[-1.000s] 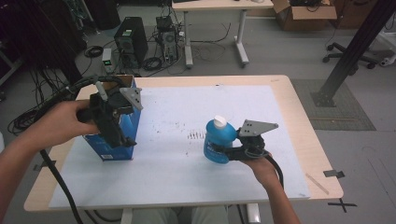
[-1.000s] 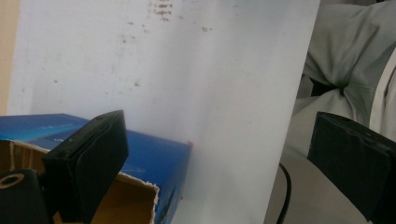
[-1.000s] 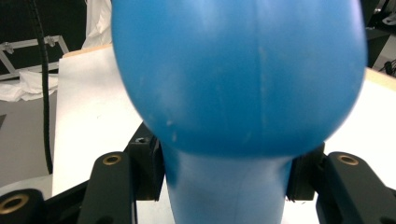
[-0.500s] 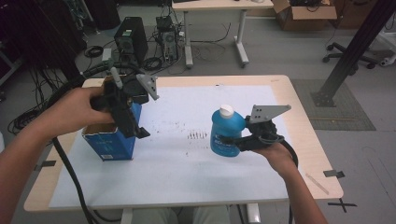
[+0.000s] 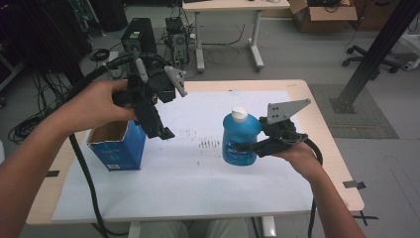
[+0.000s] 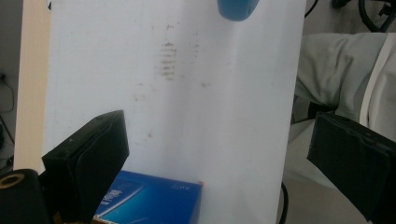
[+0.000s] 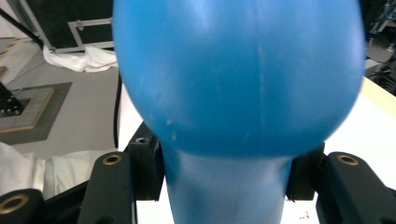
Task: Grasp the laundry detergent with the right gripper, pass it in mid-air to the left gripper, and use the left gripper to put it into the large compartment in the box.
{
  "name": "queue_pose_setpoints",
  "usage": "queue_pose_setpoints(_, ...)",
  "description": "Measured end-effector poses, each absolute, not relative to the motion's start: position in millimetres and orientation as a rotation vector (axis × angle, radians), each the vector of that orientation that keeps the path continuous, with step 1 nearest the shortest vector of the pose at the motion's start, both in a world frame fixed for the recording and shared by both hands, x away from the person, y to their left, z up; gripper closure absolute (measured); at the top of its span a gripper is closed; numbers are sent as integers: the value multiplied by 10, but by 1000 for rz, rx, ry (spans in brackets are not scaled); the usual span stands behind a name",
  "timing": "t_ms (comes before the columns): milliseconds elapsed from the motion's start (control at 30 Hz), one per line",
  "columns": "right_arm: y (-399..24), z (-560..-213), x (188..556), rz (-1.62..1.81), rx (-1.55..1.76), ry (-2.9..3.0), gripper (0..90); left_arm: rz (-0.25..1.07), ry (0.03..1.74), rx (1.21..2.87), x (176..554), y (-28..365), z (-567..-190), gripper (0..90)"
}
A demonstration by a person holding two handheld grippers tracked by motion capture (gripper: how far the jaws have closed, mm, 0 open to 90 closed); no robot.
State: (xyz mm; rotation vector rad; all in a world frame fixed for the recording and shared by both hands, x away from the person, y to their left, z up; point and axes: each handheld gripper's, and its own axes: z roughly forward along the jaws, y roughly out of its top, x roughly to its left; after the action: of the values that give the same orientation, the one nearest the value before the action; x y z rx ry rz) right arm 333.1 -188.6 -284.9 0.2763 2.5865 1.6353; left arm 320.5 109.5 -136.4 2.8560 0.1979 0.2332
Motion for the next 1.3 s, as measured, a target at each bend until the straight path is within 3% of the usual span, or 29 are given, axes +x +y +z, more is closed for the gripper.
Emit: queue_pose_setpoints(1300, -1444, -2832, 3536, 1640, 48, 2726, 438, 184, 70, 2890, 3253, 615, -1224, 54)
